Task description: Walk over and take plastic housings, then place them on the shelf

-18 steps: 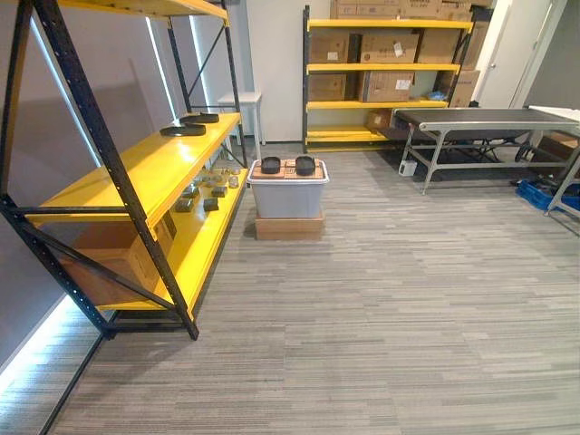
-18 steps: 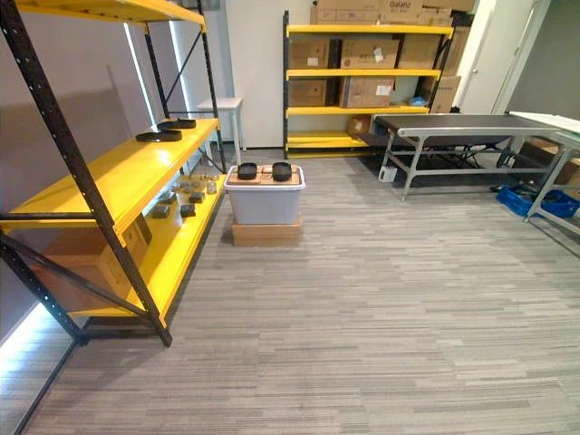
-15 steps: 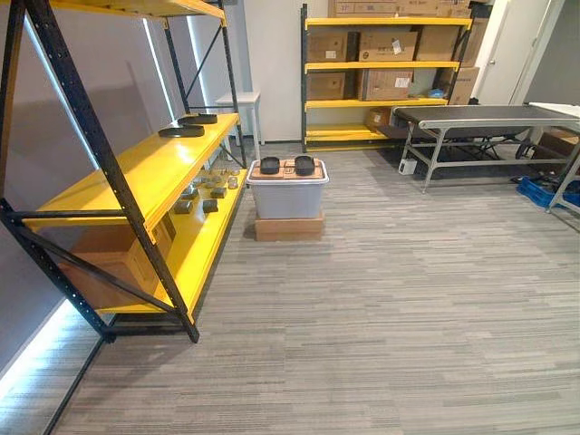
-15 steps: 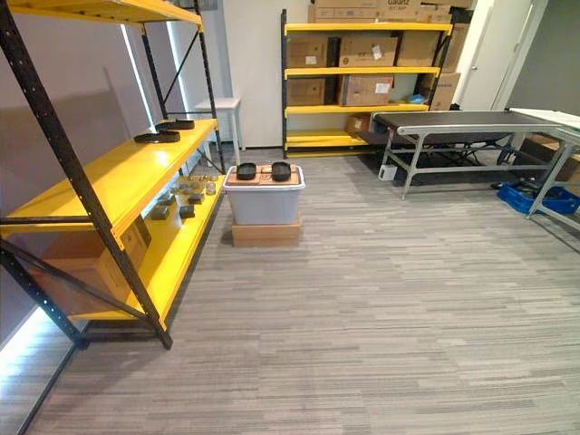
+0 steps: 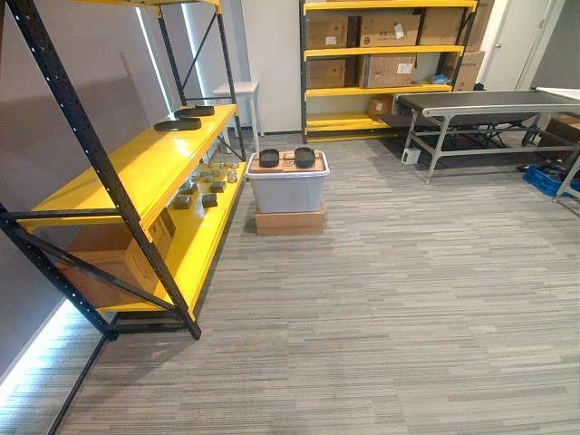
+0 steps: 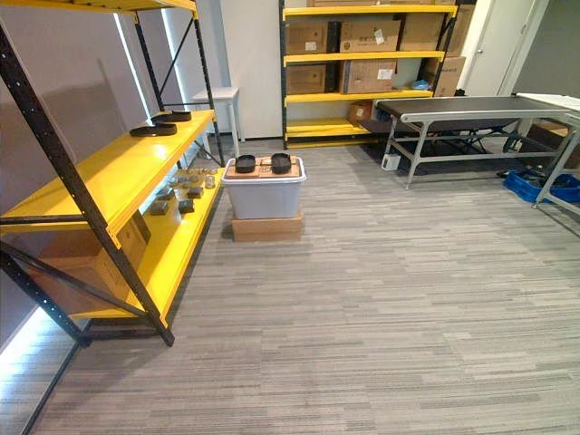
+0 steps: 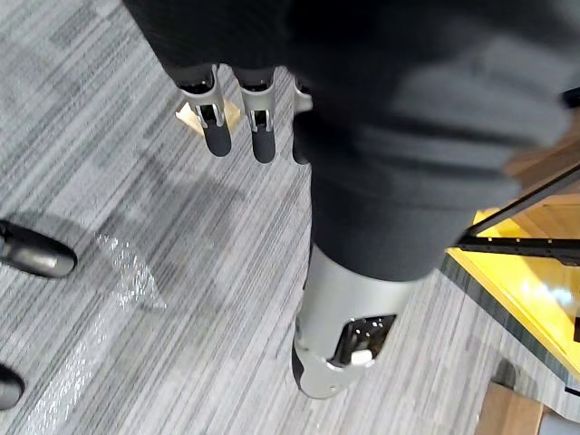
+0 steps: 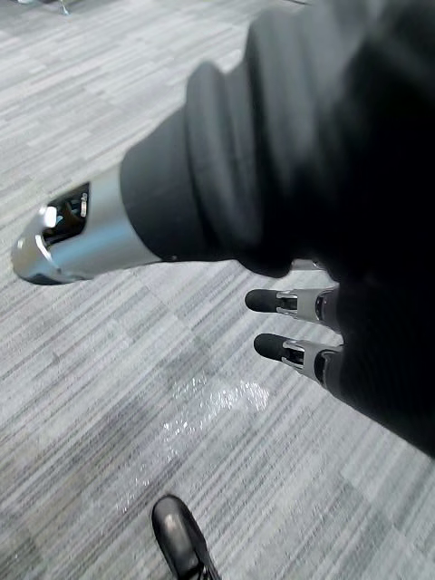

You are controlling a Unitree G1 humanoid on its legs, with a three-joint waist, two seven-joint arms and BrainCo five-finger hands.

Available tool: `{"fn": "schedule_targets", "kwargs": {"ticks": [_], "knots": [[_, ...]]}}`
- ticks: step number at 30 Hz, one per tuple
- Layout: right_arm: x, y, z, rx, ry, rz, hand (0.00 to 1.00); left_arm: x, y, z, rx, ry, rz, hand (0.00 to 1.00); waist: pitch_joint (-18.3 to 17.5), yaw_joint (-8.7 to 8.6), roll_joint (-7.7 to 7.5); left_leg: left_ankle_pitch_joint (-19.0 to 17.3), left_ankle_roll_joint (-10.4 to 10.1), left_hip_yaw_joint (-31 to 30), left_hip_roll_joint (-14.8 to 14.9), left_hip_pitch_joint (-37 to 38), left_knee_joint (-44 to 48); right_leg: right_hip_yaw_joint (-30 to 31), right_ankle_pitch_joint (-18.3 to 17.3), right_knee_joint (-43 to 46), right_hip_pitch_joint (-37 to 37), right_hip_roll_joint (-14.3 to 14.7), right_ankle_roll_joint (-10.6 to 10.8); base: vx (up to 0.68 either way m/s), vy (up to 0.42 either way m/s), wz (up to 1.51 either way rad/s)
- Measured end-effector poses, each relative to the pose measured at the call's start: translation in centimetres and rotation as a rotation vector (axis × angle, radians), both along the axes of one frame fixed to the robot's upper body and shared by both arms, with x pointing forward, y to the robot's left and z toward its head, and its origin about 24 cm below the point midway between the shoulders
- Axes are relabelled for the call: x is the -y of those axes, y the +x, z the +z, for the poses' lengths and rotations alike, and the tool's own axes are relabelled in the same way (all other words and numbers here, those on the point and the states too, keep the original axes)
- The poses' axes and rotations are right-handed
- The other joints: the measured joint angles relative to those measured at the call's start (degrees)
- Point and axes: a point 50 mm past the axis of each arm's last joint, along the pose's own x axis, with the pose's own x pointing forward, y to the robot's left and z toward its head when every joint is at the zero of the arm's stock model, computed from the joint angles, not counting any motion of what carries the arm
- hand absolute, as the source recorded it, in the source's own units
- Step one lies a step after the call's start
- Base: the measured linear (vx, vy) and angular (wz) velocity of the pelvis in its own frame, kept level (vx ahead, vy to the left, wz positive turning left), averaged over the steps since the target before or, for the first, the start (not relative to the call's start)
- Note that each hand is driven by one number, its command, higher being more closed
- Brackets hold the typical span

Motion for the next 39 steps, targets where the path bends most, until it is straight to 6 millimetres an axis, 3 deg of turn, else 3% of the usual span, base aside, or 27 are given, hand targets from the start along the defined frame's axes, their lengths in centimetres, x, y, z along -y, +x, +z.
{"fn": "schedule_targets", "kwargs": {"ticks": [16, 20, 23, 24, 25, 27, 29, 31, 33, 35, 36, 37, 38, 39], "knots": [[-2.1, -1.1, -1.0, -0.013, 0.066, -0.07, 0.0, 0.6, -0.8, -0.2, -0.024, 0.006, -0.022, 0.0, 1.3, 0.58, -0.62, 0.0, 0.0, 0.3, 0.4, -0.9, -1.1, -0.2, 0.0, 0.0, -1.1, 0.4, -0.1, 0.0, -0.004, -0.01], [-2.3, 0.3, -0.8, 0.016, 0.066, -0.06, 0.0, 0.5, -0.3, -0.1, -0.008, 0.014, -0.023, 0.0, 1.9, 0.64, -1.01, -0.2, 0.0, 1.1, 0.2, -2.7, -0.6, 0.3, 0.0, 0.0, -2.9, 0.2, -0.1, 0.01, -0.001, -0.08], [-2.5, 1.9, -0.4, 0.051, 0.069, -0.046, 0.0, 0.4, 1.1, 0.3, 0.042, 0.018, -0.013, 0.0, 3.9, 1.15, -1.17, -3.2, -0.1, 1.5, 0.3, -6.9, 6.5, 1.4, 0.0, 0.3, -4.1, 0.1, -0.1, -0.01, 0.01, -0.12], [-2.5, 2.0, -0.3, 0.055, 0.067, -0.045, 0.0, 0.3, 1.8, 0.6, 0.069, 0.024, -0.014, 0.0, 4.6, 1.42, -1.02, -4.4, 0.8, 1.6, 0.4, -7.3, 8.1, 1.4, -0.5, 0.9, -4.1, 0.1, 0.1, -0.01, 0.017, -0.08], [-2.4, 2.1, -0.3, 0.057, 0.065, -0.044, 0.0, 0.3, 2.1, 0.7, 0.082, 0.028, -0.018, 0.0, 5.0, 1.56, -0.82, -5.3, 1.1, 1.7, 0.5, -7.3, 8.6, 1.2, -2.0, 2.8, -4.7, 0.1, 0.4, 0.02, 0.032, 0.01], [-2.8, 2.2, -0.3, 0.058, 0.06, -0.009, 0.0, 0.7, 3.6, 1.2, 0.127, 0.036, -0.073, 0.0, 6.1, 2.17, -0.37, -8.3, 3.0, 2.0, 0.9, -6.8, 10.3, -0.8, -11.1, 27.7, -15.0, -2.1, 3.3, 0.02, 0.072, -0.03], [-3.5, 2.2, -0.4, 0.056, 0.064, 0.028, 0.0, 0.8, 4.1, 1.4, 0.125, 0.044, -0.122, 0.0, 7.4, 1.1, -1.2, -9.5, 3.5, 0.6, -0.6, -4.7, 10.3, -3.5, -12.6, 47.1, -24.3, -6.9, 4.5, 0.13, 0.106, 0.24], [-3.7, 1.4, -0.7, 0.032, 0.071, 0.027, 0.0, 0.9, 4.6, 1.5, 0.129, 0.049, -0.148, 0.0, 8.6, 0.38, -1.11, -9.8, 4.4, -0.5, -0.9, -0.7, 8.1, -5.7, -12.7, 47.7, -27.1, -9.6, 4.6, 0.32, 0.052, 0.33], [-4.4, 1.3, -1.0, 0.021, 0.087, 0.04, 0.0, 0.4, 5.9, 2.0, 0.158, 0.067, -0.158, 0.0, 9.4, -0.3, -1.22, -10.8, 4.8, -1.4, -0.2, 2.2, 5.5, -9.4, -12.2, 39.6, -29.5, -10.4, 4.4, 0.42, -0.059, 0.28], [-5.0, 1.5, -1.2, 0.016, 0.102, 0.051, 0.0, -0.2, 8.4, 3.0, 0.208, 0.093, -0.174, 0.0, 11.2, -2.33, -1.21, -12.3, 3.2, -3.2, 2.0, 6.0, 2.7, -13.1, -7.6, 25.8, -32.2, -9.2, 1.3, 0.48, -0.146, 0.44], [-5.0, 1.1, -1.3, 0.003, 0.103, 0.052, 0.0, -0.2, 8.8, 3.1, 0.213, 0.095, -0.177, 0.0, 11.3, -3.14, -0.85, -12.7, 2.7, -3.6, 3.4, 6.8, 1.9, -13.1, -5.0, 25.4, -32.6, -8.3, 0.5, 0.5, -0.205, 0.65], [-5.4, 0.2, -1.6, -0.027, 0.113, 0.047, 0.0, -0.4, 8.6, 2.9, 0.191, 0.1, -0.185, 0.0, 10.6, -4.33, -0.57, -12.6, 1.9, -4.6, 4.8, 7.8, 2.5, -12.2, -0.6, 26.7, -32.3, -6.8, -3.3, 0.89, -0.348, 0.43], [-5.5, 0.0, -1.7, -0.028, 0.121, 0.03, 0.0, -0.1, 8.6, 2.7, 0.175, 0.099, -0.208, 0.0, 10.7, -4.12, -0.21, -11.2, -0.5, -4.4, 6.2, 7.2, 6.8, -12.3, -2.4, 31.2, -32.5, -6.5, -6.1, 0.94, -0.363, 0.35], [-5.3, -0.3, -1.8, -0.031, 0.122, 0.004, 0.0, 0.5, 8.3, 2.3, 0.156, 0.081, -0.211, 0.0, 10.7, -4.37, -0.24, -8.7, -3.0, -4.1, 6.3, 5.4, 13.0, -12.8, -5.2, 33.3, -31.2, -6.7, -6.3, 0.65, -0.245, 0.03]]}}
